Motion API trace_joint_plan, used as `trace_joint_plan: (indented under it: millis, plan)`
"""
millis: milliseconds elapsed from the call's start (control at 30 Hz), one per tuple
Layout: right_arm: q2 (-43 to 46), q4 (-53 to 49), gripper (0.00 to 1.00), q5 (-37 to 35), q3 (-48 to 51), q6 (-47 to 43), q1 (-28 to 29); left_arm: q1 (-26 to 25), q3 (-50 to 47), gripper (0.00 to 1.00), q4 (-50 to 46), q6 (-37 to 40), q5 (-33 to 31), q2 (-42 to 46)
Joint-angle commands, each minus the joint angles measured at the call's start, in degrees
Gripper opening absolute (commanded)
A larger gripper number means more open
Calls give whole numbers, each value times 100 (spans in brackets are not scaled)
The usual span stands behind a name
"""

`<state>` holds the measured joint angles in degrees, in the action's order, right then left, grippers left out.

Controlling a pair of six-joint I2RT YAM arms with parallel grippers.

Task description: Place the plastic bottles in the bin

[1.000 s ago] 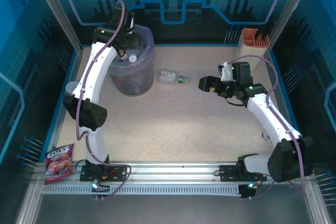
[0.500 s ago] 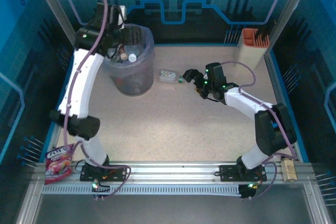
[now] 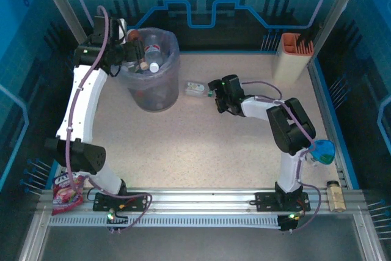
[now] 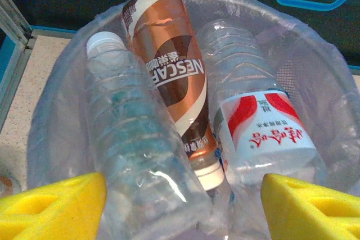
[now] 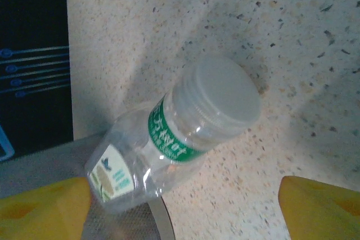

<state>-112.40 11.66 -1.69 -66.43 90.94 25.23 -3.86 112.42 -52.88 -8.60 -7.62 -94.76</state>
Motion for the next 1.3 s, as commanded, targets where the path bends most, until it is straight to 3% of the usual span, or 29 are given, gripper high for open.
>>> trace_joint_plan:
  millis: [0,233,567,833,1167,1267]
  plan:
    - [-232,66,87,-488,-323,488,73,95,171,70,166,142,155,-145]
    - [-782,-27,88,-691,-797,871,96,323,-365,55,340,-15,343,-113]
    - [-1222,-71,83,-780,-1103,1055,60,597,-686,51,233,-101,532,149]
    - [-960,302,66,-820,-786,903,-58,581,-171,70,129,-62,911,373]
    - [-817,265,54,-643,-731,749,-176,214,181,73,-169,69,681,940]
    - [-828,288,46,-642,-731,727,-168,153,47,74,-159,12,642,1107]
